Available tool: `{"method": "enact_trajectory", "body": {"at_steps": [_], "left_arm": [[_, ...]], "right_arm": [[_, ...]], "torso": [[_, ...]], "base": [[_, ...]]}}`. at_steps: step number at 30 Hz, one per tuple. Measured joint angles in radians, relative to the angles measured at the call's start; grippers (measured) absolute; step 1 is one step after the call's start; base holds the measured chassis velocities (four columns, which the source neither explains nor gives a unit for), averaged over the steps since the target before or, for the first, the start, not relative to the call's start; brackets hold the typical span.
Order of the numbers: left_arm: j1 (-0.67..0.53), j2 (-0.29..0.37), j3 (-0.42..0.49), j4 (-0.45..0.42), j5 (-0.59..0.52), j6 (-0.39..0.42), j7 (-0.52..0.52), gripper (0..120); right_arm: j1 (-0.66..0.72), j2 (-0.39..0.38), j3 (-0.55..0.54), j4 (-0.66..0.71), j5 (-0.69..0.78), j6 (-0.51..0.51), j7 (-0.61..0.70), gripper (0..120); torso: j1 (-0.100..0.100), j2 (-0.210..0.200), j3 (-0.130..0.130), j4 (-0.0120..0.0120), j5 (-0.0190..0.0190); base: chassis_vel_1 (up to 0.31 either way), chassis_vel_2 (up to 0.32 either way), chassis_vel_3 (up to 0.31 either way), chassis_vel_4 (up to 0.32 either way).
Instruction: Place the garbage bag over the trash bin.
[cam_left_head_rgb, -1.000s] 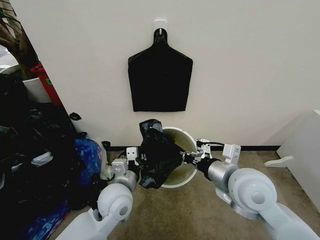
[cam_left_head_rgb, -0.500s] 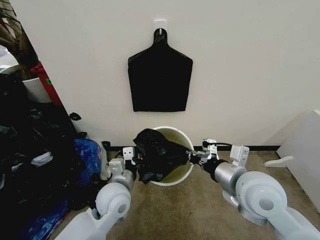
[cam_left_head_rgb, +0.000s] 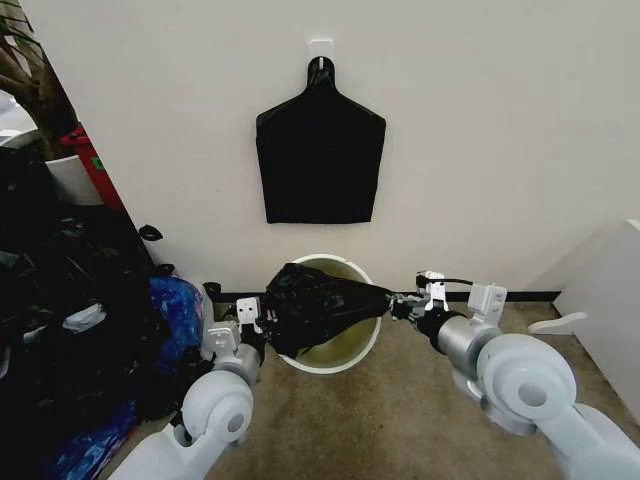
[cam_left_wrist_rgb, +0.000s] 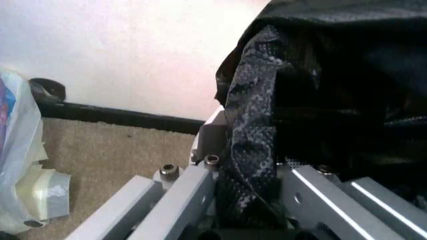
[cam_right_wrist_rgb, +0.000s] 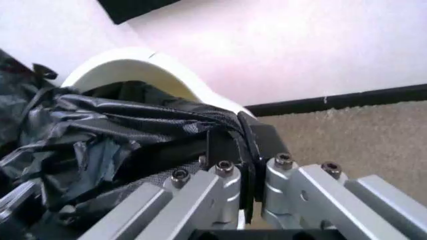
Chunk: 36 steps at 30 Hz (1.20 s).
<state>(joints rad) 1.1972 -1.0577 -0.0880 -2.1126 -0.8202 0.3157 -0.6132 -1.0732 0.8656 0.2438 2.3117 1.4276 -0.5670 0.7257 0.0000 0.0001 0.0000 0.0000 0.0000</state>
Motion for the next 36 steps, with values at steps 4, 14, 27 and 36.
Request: {"method": "enact_trajectory", "body": {"at_steps": [4, 14, 27, 36], "left_arm": [[0.009, 0.000, -0.005, -0.008, 0.000, -0.006, 0.007, 1], [0.019, -0.001, -0.014, -0.020, -0.003, -0.012, 0.017, 1], [0.036, 0.005, -0.020, -0.033, -0.005, -0.023, 0.038, 1], [0.045, 0.000, -0.021, -0.031, -0.004, -0.026, 0.039, 1]], "right_arm": [[0.012, -0.001, 0.001, -0.063, 0.000, -0.005, -0.045, 0], [0.013, -0.003, 0.001, -0.191, -0.062, -0.038, -0.202, 0], [-0.002, -0.014, 0.003, -0.274, -0.192, -0.069, -0.435, 0], [-0.016, -0.022, 0.011, -0.251, -0.240, -0.043, -0.386, 14]], "torso": [[0.000, 0.000, 0.000, 0.0000, 0.0000], [0.000, 0.000, 0.000, 0.0000, 0.0001], [0.000, 0.000, 0.000, 0.0000, 0.0000], [0.000, 0.000, 0.000, 0.0001, 0.0002]], "base": [[0.000, 0.000, 0.000, 0.000], [0.000, 0.000, 0.000, 0.000], [0.000, 0.000, 0.000, 0.000], [0.000, 0.000, 0.000, 0.000]]}}
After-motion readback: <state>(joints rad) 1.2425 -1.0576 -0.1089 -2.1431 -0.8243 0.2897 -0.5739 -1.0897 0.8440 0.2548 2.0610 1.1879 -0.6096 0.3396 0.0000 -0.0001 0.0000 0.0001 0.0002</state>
